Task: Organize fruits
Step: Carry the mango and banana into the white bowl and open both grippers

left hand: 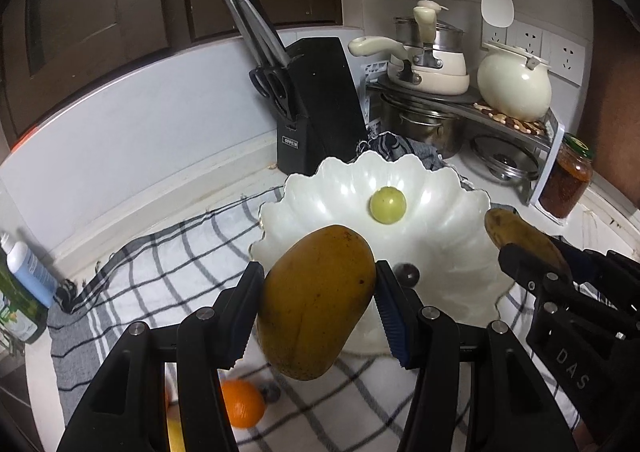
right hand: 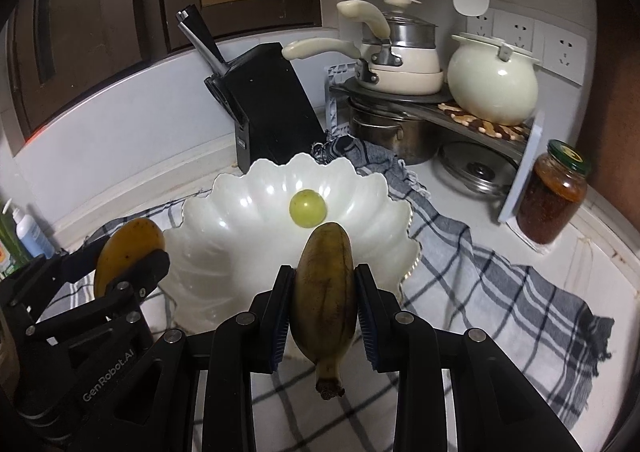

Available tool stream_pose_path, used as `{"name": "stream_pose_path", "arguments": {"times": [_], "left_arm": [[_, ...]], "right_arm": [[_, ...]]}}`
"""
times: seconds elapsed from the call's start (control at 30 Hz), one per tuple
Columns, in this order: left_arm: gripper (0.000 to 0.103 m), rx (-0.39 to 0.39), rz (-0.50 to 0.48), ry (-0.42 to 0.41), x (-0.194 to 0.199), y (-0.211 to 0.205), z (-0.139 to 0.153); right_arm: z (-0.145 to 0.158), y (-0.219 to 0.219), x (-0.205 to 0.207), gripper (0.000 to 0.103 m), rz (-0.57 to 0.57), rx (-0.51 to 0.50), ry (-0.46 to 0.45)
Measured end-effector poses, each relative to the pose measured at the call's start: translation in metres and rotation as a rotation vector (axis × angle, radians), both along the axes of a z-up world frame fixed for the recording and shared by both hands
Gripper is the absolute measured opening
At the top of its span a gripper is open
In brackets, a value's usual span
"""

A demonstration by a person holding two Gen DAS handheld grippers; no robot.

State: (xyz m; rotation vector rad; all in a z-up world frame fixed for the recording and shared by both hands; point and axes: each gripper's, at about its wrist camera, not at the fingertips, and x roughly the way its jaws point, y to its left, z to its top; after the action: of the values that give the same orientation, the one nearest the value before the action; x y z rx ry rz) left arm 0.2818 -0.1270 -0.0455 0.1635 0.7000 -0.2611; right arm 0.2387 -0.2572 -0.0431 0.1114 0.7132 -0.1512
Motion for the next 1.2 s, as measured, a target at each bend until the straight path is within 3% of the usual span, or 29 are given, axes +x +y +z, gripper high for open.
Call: {"name": "stream_pose_path", "arguments": {"times": [0.4,0.73,0.8,0.9,1.07,1.2], "left_arm": [[0.055,-0.002,0.007,0.076,0.044,-0.013,-0.034],[0.058,0.014,-0.006,0.130,0.049,-0.023,-0.056],[0.072,0.034,0.007,0.110,0.047,-0.023,-0.053],[0.081,0.053,0.029,0.077,0.045,-0.019,-0.045],[0.098,0.071,0.071,0.042,0.036,-0.010,-0.034],[0.103,0.072,0.102,0.025,0.027,0.000,-0.023]], "right_arm": [[-0.026,-0.011,0.050,0.032,0.050,-0.018,0.064],[-0.051,-0.023,0.060,0.034,0.046,0.012,0.123],[-0.048,-0.025,0.057,0.056,0.029,0.005,0.114],[-0.042,-0.030,0.051,0.075,-0.018,-0.029,0.082],[-0.031,-0.034,0.042,0.089,-0.068,-0.047,0.044],[-0.017,-0.028,0.033,0.091,-0.072,-0.062,0.023]]}}
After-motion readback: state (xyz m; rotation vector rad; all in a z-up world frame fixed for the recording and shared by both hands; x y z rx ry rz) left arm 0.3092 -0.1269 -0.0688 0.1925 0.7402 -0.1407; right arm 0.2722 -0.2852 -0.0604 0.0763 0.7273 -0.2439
